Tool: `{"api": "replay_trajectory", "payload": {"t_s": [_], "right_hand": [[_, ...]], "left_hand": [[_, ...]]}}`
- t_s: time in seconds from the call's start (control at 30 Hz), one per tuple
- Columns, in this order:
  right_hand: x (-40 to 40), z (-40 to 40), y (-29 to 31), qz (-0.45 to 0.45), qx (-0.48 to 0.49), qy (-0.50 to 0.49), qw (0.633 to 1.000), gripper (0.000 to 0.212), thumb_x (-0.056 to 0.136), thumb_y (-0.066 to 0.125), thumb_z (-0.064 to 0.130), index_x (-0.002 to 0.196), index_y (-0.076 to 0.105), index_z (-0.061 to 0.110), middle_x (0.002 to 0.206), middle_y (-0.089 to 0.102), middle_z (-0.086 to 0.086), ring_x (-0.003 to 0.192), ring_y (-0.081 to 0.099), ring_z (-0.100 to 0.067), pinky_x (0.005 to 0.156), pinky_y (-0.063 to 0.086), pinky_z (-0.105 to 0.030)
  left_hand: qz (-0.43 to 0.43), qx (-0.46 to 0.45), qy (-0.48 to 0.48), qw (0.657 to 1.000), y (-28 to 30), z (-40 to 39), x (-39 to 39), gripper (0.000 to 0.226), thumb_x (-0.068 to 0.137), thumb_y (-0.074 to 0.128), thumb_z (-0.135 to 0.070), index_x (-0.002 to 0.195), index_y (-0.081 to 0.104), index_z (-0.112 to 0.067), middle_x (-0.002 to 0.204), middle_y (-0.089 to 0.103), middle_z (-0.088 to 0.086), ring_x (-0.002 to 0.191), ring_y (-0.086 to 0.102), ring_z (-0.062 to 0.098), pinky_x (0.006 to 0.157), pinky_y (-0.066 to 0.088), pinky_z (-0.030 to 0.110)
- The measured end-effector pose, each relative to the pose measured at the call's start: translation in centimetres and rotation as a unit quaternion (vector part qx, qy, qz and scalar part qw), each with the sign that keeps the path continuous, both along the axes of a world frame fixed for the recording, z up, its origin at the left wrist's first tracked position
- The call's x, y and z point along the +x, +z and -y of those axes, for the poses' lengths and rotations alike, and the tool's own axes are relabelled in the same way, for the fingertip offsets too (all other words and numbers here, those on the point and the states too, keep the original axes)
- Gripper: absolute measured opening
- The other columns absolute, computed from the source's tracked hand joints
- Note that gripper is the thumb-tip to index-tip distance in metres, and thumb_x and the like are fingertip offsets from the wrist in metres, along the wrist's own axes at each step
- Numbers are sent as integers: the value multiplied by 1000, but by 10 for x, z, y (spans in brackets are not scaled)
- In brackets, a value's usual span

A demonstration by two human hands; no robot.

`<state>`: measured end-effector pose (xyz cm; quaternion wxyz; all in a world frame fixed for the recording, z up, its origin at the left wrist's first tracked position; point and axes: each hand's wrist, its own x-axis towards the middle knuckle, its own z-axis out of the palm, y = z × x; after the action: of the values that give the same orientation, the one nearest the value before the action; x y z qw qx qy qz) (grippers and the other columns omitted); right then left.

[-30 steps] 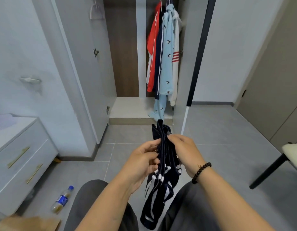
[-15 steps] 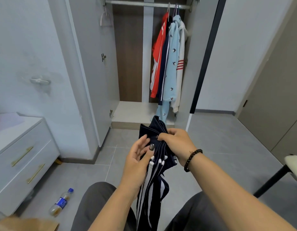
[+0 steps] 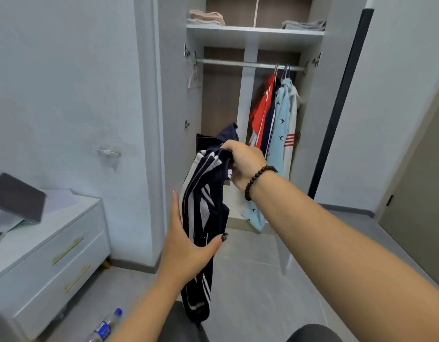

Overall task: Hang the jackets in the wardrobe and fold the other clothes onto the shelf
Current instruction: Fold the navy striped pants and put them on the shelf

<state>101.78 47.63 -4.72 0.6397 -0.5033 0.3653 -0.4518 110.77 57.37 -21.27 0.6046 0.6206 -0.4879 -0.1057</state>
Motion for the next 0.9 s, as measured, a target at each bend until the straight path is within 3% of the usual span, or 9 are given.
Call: {"api": "replay_trajectory", "payload": {"t_s": [0.07, 0.13, 0.2, 0.3, 0.4, 0.6, 0.67, 0.73, 0.9], "right_hand": [[-3, -2, 21, 61, -8, 17, 998, 9, 78, 52, -2, 83, 53, 5, 63, 57, -6, 47, 56, -16, 59, 52, -33], [-19, -1, 34, 102, -17, 43, 994, 15, 81, 49, -2, 94, 53, 4, 78, 57, -12, 63, 59, -23, 74, 55, -40], [-47, 3, 35, 98, -22, 56, 993, 14, 82, 47, 0, 94, 54, 3, 82, 57, -14, 73, 61, -29, 77, 57, -44], [-106, 13, 9, -12, -12, 51, 999, 8, 83, 46, 3, 85, 53, 6, 77, 56, -13, 68, 60, -28, 63, 58, -36], [-169, 21, -47, -156, 53, 39, 986, 12, 85, 50, 2, 75, 54, 7, 63, 62, -9, 55, 64, -20, 55, 56, -28], [-277, -2, -210, -288, 228, 44, 929, 13, 86, 53, 5, 75, 60, 2, 61, 64, -11, 52, 62, -21, 50, 51, -25], [-303, -22, -261, -268, 286, 14, 920, 14, 85, 51, 4, 86, 63, -3, 72, 68, -16, 61, 65, -27, 55, 53, -30], [-314, -37, -294, -224, 332, -16, 916, 18, 85, 48, 5, 92, 63, -3, 79, 69, -17, 66, 65, -31, 58, 53, -32], [-311, -48, -317, -220, 360, -35, 906, 35, 82, 68, 32, 101, 68, 4, 94, 73, -17, 80, 71, -31, 65, 56, -32]], "left_hand": [[60, -41, 48, 996, 22, 0, -2, 129, 65, 84, -44, 141, -19, -58, 143, 0, -50, 136, 21, -9, 106, 27, 24], [142, -80, 84, 983, 34, 1, -3, 127, 75, 78, -18, 141, -23, -55, 153, 6, -34, 138, 35, 9, 98, 44, 32], [243, -88, 101, 961, 41, -3, -5, 120, 72, 70, 2, 150, -10, -43, 154, 30, -7, 105, 62, 27, 67, 52, 29], [344, -9, 34, 938, 37, -18, -14, 105, 65, 69, 3, 153, 17, -24, 125, 63, 4, 60, 52, 15, 50, 39, 16], [377, 98, -96, 916, 9, -36, -39, 91, 76, 62, -10, 152, 18, -35, 130, 60, -5, 93, 65, 21, 77, 51, 26], [396, 284, -390, 781, -85, -61, -129, 83, 83, 50, -9, 152, 13, -37, 156, 29, -9, 136, 38, 16, 109, 35, 28], [424, 324, -429, 729, -109, -65, -149, 90, 83, 55, -14, 154, 2, -33, 163, 1, -9, 148, 10, 13, 119, 19, 29], [386, 349, -460, 719, -117, -61, -153, 89, 85, 54, -29, 154, -2, -34, 161, -14, -11, 147, -10, 5, 120, 3, 27], [205, 395, -461, 767, -115, -31, -153, 52, 101, 33, -47, 151, 20, -41, 160, 8, -17, 145, -4, -3, 112, 0, 17]]}}
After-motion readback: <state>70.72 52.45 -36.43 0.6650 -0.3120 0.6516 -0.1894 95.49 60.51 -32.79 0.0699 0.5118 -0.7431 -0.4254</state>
